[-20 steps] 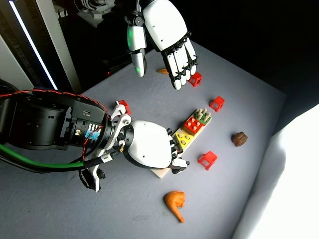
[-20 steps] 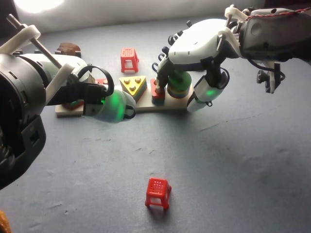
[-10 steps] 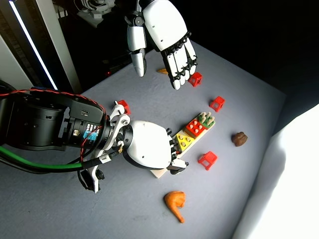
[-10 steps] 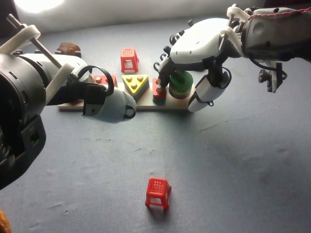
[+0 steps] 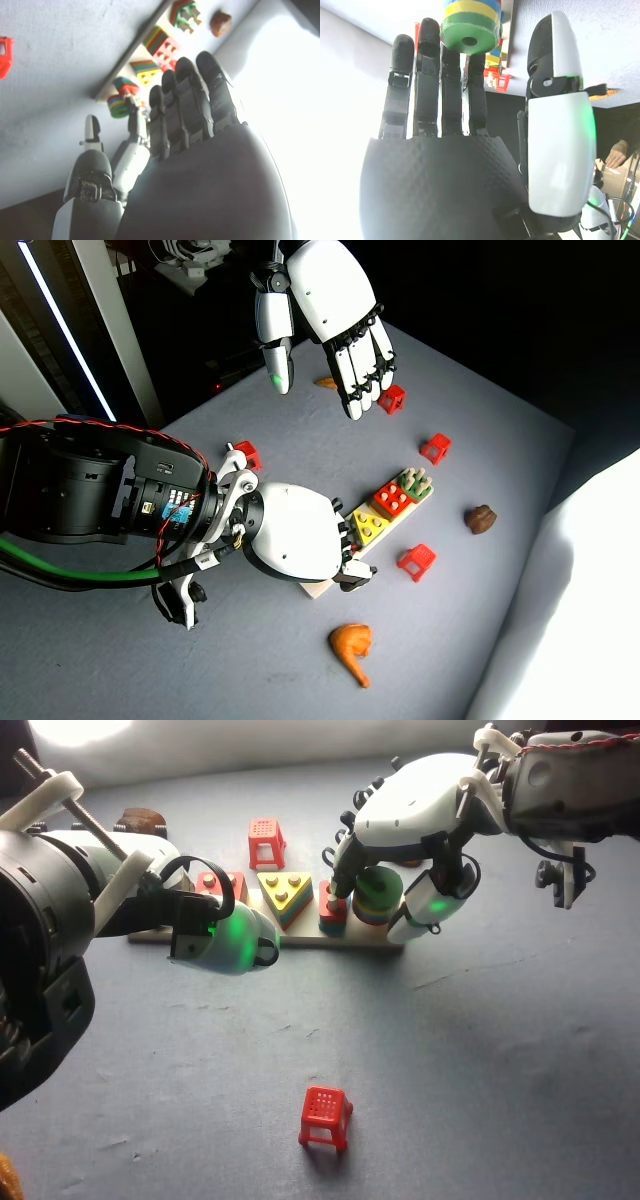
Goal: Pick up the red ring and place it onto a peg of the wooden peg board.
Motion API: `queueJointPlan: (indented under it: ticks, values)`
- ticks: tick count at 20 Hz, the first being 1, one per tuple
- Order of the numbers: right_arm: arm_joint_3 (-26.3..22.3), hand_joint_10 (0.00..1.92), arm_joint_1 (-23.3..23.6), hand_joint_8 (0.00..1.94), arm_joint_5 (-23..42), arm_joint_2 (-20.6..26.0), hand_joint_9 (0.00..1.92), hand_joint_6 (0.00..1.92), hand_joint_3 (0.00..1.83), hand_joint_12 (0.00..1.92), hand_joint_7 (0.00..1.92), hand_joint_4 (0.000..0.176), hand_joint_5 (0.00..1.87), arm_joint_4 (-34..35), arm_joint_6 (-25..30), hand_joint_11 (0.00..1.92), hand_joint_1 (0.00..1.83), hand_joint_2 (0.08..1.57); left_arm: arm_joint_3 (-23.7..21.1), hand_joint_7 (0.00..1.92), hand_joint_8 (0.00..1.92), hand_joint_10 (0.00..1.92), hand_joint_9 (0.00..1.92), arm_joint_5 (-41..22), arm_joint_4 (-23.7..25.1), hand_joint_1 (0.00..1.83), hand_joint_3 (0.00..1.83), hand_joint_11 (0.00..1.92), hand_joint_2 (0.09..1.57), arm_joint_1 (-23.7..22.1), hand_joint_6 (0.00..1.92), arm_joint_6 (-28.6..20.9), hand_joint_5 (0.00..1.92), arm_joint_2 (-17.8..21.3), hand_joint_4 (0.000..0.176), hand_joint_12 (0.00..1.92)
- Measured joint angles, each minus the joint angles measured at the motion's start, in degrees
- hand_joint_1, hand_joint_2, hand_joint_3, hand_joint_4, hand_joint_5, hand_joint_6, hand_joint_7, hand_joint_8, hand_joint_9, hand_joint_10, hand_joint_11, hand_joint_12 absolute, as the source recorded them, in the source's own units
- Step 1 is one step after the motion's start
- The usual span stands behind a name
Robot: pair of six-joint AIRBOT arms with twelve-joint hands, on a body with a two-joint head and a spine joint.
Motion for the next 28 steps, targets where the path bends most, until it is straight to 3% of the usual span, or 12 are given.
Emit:
queueJointPlan:
  ticks: [5, 10, 11, 13, 21, 24, 25, 26, 27, 28]
  values:
    - [-0.7, 0.02, 0.7, 0.01, -0.3, 0.6, 0.67, 0.01, 0.00, 1.18, 0.63, 0.000, 0.51, 0.0, 0.5, 0.17, 0.99, 0.99, 0.0, 0.36, 0.00, 0.00, 0.30, 0.0, 0.0, 0.00, 0.00, 0.00, 1.26, 0.0, 0.00, 0.0, 0.28, 0.0, 0.000, 0.53]
    - [-0.9, 0.01, 2.4, 0.00, -0.5, 1.1, 0.67, 0.01, 0.00, 1.14, 0.62, 0.000, 0.52, 0.0, 0.5, 0.18, 1.02, 0.99, 0.0, 0.38, 0.00, 0.01, 0.33, 0.0, 0.0, 0.00, 0.00, 0.00, 1.26, 0.0, 0.01, 0.0, 0.29, 0.0, 0.000, 0.60]
    - [-1.8, 0.01, 2.8, 0.00, -0.4, 1.8, 0.67, 0.01, 0.00, 1.14, 0.62, 0.000, 0.52, 0.0, 0.5, 0.19, 1.02, 0.98, 0.0, 0.36, 0.00, 0.01, 0.31, 0.0, 0.0, 0.00, 0.00, 0.00, 1.26, 0.0, 0.00, 0.0, 0.27, 0.0, 0.000, 0.54]
    - [-4.1, 0.01, 3.1, 0.01, -0.2, 4.0, 0.68, 0.00, 0.00, 1.14, 0.63, 0.000, 0.52, 0.0, 0.5, 0.20, 1.01, 0.99, 0.0, 0.38, 0.01, 0.01, 0.33, 0.0, 0.0, 0.00, 0.00, 0.00, 1.26, 0.0, 0.01, 0.0, 0.30, 0.0, 0.000, 0.60]
    - [-20.8, 0.01, 3.5, 0.00, -0.3, 22.1, 0.66, 0.02, 0.01, 1.18, 0.62, 0.000, 0.56, -0.1, 2.9, 0.16, 0.92, 1.03, 0.1, 0.33, 0.00, 0.00, 0.29, 0.0, -0.1, 0.00, 0.00, 0.00, 1.27, -0.1, 0.00, 0.0, 0.22, 0.0, 0.000, 0.45]
    - [-27.1, 0.10, 4.9, 0.10, -0.8, 29.2, 0.85, 0.12, 0.00, 1.21, 0.85, 0.000, 0.78, -0.1, 4.7, 0.37, 0.72, 1.04, 0.4, 0.33, 0.00, 0.00, 0.29, 0.0, 0.1, 0.00, 0.01, 0.00, 1.28, -0.2, 0.01, 0.0, 0.25, 0.0, 0.000, 0.47]
    - [-29.3, 1.27, 4.9, 1.22, -1.2, 31.7, 0.59, 1.00, 0.00, 1.65, 0.60, 0.000, 0.59, -0.1, 4.7, 0.44, 0.53, 1.08, 0.5, 0.34, 0.01, 0.01, 0.30, 0.1, 0.5, 0.00, 0.00, 0.00, 1.28, -0.2, 0.01, 0.0, 0.26, 0.0, 0.000, 0.50]
    - [-30.7, 1.79, 4.9, 1.80, -2.0, 33.4, 0.61, 1.74, 0.00, 1.87, 0.57, 0.000, 0.51, -0.3, 4.9, 0.64, 0.43, 1.11, 0.7, 0.34, 0.00, 0.00, 0.30, 0.2, 0.6, 0.00, 0.00, 0.00, 1.27, -0.2, 0.01, 0.0, 0.26, 0.0, 0.000, 0.49]
    - [-31.9, 1.90, 4.9, 1.91, -2.7, 34.9, 0.86, 1.88, 0.00, 1.91, 0.80, 0.000, 0.64, -0.2, 5.1, 0.90, 0.38, 1.14, 0.9, 0.32, 0.00, 0.00, 0.28, 0.2, 0.6, 0.00, 0.00, 0.00, 1.27, -0.2, 0.00, 0.0, 0.23, 0.0, 0.000, 0.44]
    - [-32.7, 1.92, 5.5, 1.94, -3.5, 36.3, 0.99, 1.91, 0.02, 1.92, 0.94, 0.000, 0.74, -0.3, 5.1, 1.12, 0.33, 1.23, 1.0, 0.34, 0.01, 0.01, 0.29, 0.3, 0.7, 0.00, 0.00, 0.00, 1.27, -0.2, 0.01, 0.0, 0.25, 0.0, 0.000, 0.48]
